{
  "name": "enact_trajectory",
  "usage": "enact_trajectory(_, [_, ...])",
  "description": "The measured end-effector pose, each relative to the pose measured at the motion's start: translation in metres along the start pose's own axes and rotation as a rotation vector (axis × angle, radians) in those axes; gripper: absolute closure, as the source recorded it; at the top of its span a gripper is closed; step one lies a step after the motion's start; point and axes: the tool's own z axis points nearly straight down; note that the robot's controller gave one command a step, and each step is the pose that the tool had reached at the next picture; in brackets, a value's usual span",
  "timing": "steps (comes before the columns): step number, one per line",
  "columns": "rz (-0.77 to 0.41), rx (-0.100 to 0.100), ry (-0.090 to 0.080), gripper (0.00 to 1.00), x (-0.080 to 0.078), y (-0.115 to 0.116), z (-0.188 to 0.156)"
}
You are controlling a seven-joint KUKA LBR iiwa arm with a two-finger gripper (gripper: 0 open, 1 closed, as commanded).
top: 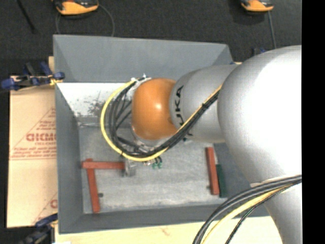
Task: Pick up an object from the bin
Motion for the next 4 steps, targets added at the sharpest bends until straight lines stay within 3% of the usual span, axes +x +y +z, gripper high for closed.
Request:
enact_trajectory(1, [-0.170,0.002,-0.004,1.00,-0.034,0.007,-0.012])
enact_trajectory(2, [-0.561,0.006,-0.005,1.00,-0.037,-0.058,-0.095])
enact_trajectory(3, [-0.561,0.000,-0.001,0.00,-0.036,-0.055,-0.092])
enact_trajectory(4, [-0.714,-0.004,0.002,0.00,-0.020,-0.021,-0.001])
